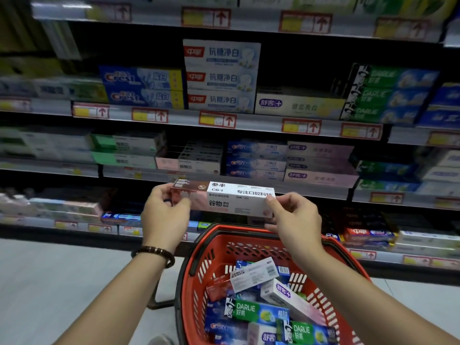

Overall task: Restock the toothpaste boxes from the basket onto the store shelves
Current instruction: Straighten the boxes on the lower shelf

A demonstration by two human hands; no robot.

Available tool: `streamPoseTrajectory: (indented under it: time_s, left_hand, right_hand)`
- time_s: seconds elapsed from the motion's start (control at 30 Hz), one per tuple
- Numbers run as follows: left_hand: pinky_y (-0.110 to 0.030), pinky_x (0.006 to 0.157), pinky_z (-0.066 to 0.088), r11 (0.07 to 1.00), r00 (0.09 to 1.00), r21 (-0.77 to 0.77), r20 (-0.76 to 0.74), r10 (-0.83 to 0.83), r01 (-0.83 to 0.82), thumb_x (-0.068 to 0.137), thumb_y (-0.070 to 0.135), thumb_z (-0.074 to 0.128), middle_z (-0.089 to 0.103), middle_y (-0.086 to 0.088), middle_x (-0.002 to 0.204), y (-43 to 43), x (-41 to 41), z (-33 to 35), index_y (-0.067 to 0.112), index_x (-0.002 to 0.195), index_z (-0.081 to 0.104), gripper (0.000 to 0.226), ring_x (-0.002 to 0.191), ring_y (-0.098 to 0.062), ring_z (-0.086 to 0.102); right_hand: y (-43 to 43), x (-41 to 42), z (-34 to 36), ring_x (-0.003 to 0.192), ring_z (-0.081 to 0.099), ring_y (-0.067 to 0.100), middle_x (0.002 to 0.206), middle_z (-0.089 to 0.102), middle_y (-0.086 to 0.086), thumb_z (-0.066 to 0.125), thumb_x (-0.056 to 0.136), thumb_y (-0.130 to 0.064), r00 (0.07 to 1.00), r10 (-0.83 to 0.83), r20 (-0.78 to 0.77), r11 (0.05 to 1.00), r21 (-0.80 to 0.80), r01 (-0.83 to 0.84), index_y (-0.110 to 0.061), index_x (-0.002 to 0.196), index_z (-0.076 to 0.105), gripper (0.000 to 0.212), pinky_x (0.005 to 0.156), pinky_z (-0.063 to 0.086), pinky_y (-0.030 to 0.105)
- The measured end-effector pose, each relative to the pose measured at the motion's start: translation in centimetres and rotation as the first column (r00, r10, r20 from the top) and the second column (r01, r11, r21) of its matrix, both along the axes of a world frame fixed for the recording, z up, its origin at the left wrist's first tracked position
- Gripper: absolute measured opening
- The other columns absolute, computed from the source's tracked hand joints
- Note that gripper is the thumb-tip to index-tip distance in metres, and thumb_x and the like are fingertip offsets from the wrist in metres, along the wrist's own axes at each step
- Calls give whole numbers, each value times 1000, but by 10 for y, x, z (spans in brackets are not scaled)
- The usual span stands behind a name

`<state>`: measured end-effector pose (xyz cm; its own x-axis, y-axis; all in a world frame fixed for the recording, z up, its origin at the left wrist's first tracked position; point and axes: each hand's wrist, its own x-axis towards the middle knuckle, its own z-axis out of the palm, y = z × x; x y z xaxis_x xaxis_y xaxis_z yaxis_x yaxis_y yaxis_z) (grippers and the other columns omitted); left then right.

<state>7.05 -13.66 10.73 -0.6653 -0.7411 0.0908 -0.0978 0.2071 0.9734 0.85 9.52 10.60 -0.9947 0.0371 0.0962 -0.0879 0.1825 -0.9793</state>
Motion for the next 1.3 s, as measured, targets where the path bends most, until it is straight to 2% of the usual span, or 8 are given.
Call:
streamPoseTrajectory:
  time_s: [0.2,0.37,0.5,0.7,0.87,1.03,1.1,1.3]
  left_hand:
    - [-18,64,40,998,998,-8,14,65,-65,90,11,70,59,20,95,-29,-24,5,30,115,60,34,81,4,55]
    - [-21,69,43,992,992,-62,48,113,-110,90,13,69,64,9,107,-53,-44,9,32,114,61,32,82,-3,58]
    - [-34,87,47,985,988,-102,54,143,-137,85,16,69,67,1,106,-77,-67,7,33,110,63,30,99,-22,62]
    - [-31,82,45,981,983,-93,56,175,-170,87,17,69,65,1,114,-106,-99,8,29,117,66,33,86,-11,60]
    - [-38,90,51,976,979,-93,34,202,-198,87,17,69,65,5,111,-126,-125,4,29,107,66,24,101,-22,62]
    - [-37,86,50,976,977,-65,8,211,-210,91,19,70,63,6,121,-140,-149,-4,30,126,63,37,105,-22,61]
    - [-40,90,52,975,976,-55,-1,218,-217,90,20,70,63,5,124,-145,-158,-6,31,124,63,36,107,-23,62]
    - [-39,91,50,980,982,-61,1,191,-190,91,18,70,58,1,131,-159,-180,-16,25,134,58,45,112,-25,59]
  right_hand:
    - [-34,-21,5,75,76,15,76,75,-11,77,97,-34,1000,-11,-24,1000,17,11,-22,82,75,20,60,66,36]
    - [-61,-47,1,81,74,11,74,76,-17,77,93,-44,998,-48,-28,996,73,50,-28,78,74,23,78,64,48]
    - [-83,-67,2,81,71,9,73,76,-16,78,93,-40,998,-32,-48,991,127,38,-23,78,73,23,78,56,33]
    - [-116,-95,1,80,69,7,76,76,-12,78,93,-36,999,-18,-47,992,123,24,-23,78,73,20,70,49,24]
    - [-140,-116,5,87,70,3,82,77,-13,76,94,-37,998,-9,-55,996,86,13,-28,86,74,12,73,46,18]
    - [-156,-133,14,92,66,3,87,73,-17,76,95,-33,998,25,-54,996,84,-21,-34,88,70,9,83,49,29]
    - [-163,-139,14,96,66,6,93,72,-17,76,96,-34,999,39,-33,996,83,-37,-32,97,71,6,85,48,30]
    - [-184,-156,10,119,61,21,132,65,-5,76,92,-37,997,65,39,983,169,-70,-24,146,58,58,104,51,41]
